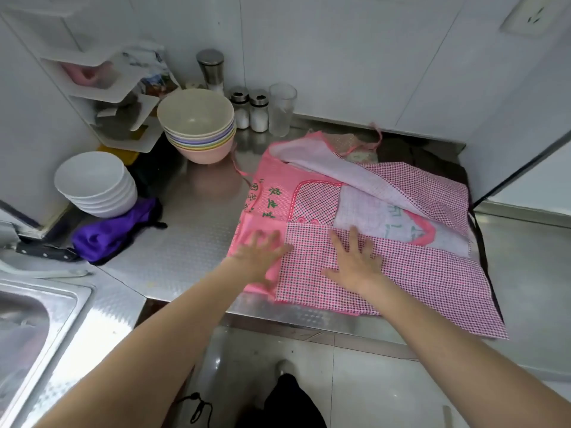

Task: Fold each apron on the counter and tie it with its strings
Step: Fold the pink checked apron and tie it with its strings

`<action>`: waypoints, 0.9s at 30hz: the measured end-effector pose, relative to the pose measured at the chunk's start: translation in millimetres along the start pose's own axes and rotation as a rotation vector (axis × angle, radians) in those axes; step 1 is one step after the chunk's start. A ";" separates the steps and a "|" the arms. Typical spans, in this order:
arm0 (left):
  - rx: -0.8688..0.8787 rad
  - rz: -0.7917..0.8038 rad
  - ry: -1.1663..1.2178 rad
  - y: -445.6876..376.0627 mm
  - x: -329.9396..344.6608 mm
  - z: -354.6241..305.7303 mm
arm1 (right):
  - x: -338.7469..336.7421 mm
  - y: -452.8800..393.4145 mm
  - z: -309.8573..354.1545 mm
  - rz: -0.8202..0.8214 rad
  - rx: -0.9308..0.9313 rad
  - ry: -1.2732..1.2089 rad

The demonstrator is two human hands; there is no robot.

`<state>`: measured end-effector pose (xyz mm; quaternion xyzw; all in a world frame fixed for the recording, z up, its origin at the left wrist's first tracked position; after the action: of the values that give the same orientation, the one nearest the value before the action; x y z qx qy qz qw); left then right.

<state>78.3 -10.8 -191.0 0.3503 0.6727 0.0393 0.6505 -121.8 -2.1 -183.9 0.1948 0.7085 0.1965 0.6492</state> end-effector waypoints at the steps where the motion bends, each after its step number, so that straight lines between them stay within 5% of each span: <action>1: -0.035 0.037 -0.048 -0.8 6.1 2.1 | 4.1 1.6 -7.4 0.019 0.037 -0.033; 12: -0.057 0.276 -0.159 17.5 7.3 11.7 | 32.6 12.5 -31.7 0.182 -0.012 -0.094; 15: -0.035 0.230 -0.137 9.8 -4.8 21.6 | 25.1 17.5 -36.2 0.206 0.028 -0.009; 18: -0.132 0.100 -0.101 -0.8 -17.7 31.2 | -11.4 17.0 -12.3 -0.018 0.036 0.315; 21: -0.203 0.058 -0.050 -3.8 -19.4 36.3 | -33.0 7.4 34.4 -0.223 -0.252 0.248; 23: -0.242 0.056 -0.026 -5.6 -16.2 43.8 | -25.9 3.6 66.0 -0.060 -0.443 0.148; 27: -0.412 -0.023 -0.006 -4.0 -19.7 73.8 | -0.9 -6.0 91.0 0.170 -0.411 0.227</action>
<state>141.4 -53.8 -187.5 0.2023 0.6526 0.1673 0.7108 -31.2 -5.4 -193.7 0.0942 0.7030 0.4113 0.5725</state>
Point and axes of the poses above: each hand's wrist, its own y-axis away from the middle knuckle, its own x-axis out of the palm, z = x × y, the point moved 3 cm from there along -y, towards the middle knuckle, and after that the axes turned 6 degrees about y, right-handed, at the moved point
